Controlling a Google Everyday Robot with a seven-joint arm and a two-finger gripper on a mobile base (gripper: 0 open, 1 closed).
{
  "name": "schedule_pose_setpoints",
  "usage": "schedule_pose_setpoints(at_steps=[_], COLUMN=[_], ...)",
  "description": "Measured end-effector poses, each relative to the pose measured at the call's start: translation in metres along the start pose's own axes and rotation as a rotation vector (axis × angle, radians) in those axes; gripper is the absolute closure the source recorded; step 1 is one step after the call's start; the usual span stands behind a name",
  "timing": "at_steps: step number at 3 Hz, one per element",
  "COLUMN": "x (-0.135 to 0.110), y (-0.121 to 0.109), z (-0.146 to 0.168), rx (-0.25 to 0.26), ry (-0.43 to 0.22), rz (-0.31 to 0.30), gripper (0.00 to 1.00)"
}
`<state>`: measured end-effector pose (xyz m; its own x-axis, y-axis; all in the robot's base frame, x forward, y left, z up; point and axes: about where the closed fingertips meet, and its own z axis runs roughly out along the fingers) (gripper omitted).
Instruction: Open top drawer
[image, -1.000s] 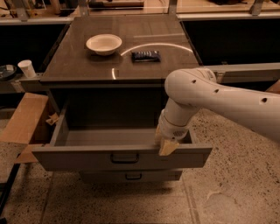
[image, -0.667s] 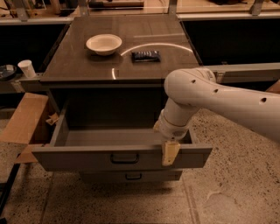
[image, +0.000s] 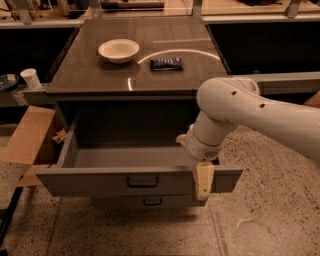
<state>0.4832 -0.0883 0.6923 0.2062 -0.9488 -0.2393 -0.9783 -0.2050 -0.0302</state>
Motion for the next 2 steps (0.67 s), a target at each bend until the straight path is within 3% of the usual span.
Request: schedule_pose_setpoints(at_steps=[2], x=[-0.035], y=[0.049], z=[-0.061], rx=[0.174], ry=[-0.025], rz=[-0.212], gripper=[0.0])
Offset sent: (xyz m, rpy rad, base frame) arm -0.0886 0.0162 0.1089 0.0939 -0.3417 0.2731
